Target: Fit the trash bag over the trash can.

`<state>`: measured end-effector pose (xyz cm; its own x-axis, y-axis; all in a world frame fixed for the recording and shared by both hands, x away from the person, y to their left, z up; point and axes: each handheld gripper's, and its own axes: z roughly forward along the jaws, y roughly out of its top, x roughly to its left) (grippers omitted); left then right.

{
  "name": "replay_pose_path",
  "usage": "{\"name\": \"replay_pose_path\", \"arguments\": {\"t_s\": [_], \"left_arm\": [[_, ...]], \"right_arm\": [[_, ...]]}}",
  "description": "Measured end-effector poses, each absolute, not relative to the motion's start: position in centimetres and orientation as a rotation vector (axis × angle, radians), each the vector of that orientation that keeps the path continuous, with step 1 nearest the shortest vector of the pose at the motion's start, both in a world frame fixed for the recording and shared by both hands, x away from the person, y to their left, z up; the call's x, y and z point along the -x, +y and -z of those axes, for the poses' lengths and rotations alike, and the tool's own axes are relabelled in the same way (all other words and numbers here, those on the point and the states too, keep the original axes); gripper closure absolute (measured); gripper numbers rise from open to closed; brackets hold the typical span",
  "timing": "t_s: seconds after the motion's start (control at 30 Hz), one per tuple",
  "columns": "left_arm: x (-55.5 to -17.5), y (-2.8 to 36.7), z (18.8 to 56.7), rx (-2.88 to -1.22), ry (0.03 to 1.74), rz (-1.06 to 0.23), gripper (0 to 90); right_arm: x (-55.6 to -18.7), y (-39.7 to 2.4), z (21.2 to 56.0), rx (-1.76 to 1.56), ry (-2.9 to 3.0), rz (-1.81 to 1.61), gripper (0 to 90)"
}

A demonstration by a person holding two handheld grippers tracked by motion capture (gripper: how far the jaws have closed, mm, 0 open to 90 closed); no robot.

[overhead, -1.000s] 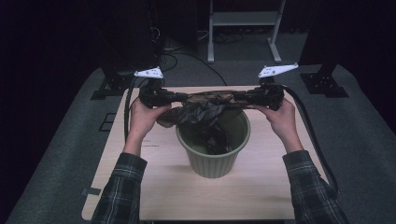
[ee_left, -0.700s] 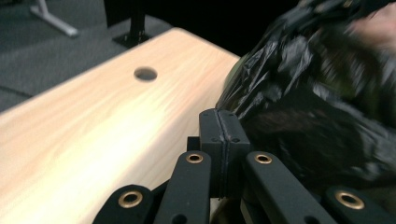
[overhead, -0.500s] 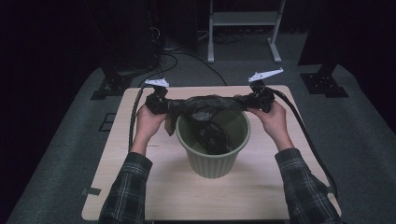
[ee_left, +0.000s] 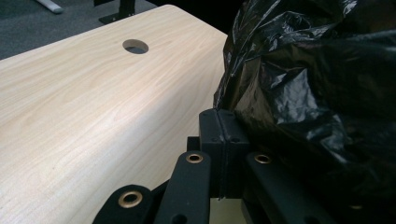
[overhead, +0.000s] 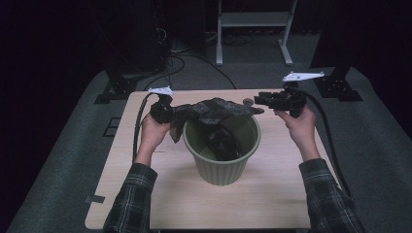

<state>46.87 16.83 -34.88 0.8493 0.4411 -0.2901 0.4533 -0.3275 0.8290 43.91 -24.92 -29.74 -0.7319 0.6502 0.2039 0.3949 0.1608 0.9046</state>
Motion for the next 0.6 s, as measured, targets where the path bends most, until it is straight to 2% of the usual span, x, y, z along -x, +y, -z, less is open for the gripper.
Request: {"name": "replay_pose_path", "arguments": {"t_s": [0.1,0.13,0.23,0.6], "left_arm": [[-46.8,16.8,34.8,-1.961,0.659,0.014,89.5],[-46.8,16.8,34.8,-1.961,0.659,0.014,89.5],[-46.7,16.5,34.7,-1.965,0.655,0.019,89.5],[-46.5,16.4,34.6,-1.969,0.654,0.025,89.5]], "right_arm": [[-42.7,-24.9,28.5,-0.942,2.184,-1.686,51.3],[-42.7,-24.9,28.5,-0.942,2.184,-1.686,51.3],[-41.7,-23.1,27.8,-0.837,2.238,-1.691,42.9],[-40.5,-17.4,27.0,-0.623,2.336,-1.676,35.4]]}}
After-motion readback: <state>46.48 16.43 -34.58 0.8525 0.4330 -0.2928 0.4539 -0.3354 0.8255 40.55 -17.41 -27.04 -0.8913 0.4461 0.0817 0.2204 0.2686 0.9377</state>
